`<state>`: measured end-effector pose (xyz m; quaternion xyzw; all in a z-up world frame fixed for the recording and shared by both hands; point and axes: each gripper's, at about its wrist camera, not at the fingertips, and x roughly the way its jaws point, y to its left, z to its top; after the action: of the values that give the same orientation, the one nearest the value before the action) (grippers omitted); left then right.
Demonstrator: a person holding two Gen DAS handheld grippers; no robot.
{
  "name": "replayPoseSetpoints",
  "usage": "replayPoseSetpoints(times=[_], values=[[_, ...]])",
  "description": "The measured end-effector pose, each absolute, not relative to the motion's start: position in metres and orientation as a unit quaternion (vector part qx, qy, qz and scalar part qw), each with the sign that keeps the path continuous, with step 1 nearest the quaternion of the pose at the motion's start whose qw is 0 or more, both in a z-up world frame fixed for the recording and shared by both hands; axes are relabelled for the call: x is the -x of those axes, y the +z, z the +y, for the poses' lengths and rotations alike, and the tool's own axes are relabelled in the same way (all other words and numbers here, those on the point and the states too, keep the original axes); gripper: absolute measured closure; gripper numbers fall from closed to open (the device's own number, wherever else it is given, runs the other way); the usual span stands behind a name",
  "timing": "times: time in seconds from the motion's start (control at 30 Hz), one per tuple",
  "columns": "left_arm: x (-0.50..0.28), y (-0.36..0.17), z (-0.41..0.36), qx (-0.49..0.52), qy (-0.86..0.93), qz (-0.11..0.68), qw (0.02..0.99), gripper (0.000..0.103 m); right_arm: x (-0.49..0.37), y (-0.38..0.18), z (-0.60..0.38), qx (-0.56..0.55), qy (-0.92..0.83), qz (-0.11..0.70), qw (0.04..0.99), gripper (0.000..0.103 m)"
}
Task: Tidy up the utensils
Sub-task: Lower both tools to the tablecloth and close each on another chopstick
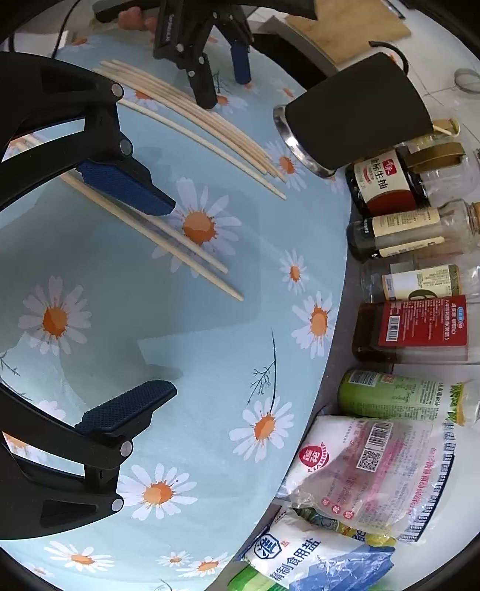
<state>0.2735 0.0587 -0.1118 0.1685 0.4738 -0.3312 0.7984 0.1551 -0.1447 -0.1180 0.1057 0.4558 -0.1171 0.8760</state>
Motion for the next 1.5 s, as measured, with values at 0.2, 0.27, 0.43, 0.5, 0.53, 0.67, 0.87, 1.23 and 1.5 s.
replayPoseSetpoints(times=[0.2,0.27,0.43,0.5,0.53,0.67,0.87,1.23,1.5], values=[[-0.276,-0.112,0.056,-0.173,-0.329,0.48,0.794,0.004,-0.152,-0.123,-0.142,-0.11,-0.13,0.456,0.873,0.017],[-0.276,-0.112,0.057,-0.173,-0.329,0.481,0.794,0.004,-0.151,-0.123,-0.142,-0.107,-0.127,0.456,0.874,0.017],[-0.276,-0.112,0.057,-0.169,-0.32,0.483,0.797,0.004,-0.149,-0.121,-0.142,-0.098,-0.138,0.466,0.869,0.016],[-0.278,-0.112,0.056,-0.172,-0.317,0.492,0.793,0.004,-0.147,-0.121,-0.142,-0.111,-0.137,0.467,0.866,0.016],[-0.278,-0.111,0.055,-0.174,-0.317,0.495,0.79,0.004,-0.145,-0.122,-0.141,-0.124,-0.134,0.463,0.867,0.016],[-0.28,-0.111,0.054,-0.181,-0.319,0.5,0.784,0.004,-0.145,-0.121,-0.136,-0.115,-0.138,0.462,0.869,0.016],[-0.289,-0.113,0.053,-0.196,-0.301,0.51,0.781,0.005,-0.15,-0.12,-0.138,-0.111,-0.149,0.483,0.856,0.013],[-0.283,-0.114,0.057,-0.184,-0.291,0.502,0.794,0.005,-0.15,-0.123,-0.153,-0.135,-0.197,0.501,0.832,0.013],[-0.276,-0.103,0.057,-0.181,-0.292,0.511,0.788,0.054,-0.15,-0.118,-0.146,-0.129,-0.191,0.491,0.84,0.065]])
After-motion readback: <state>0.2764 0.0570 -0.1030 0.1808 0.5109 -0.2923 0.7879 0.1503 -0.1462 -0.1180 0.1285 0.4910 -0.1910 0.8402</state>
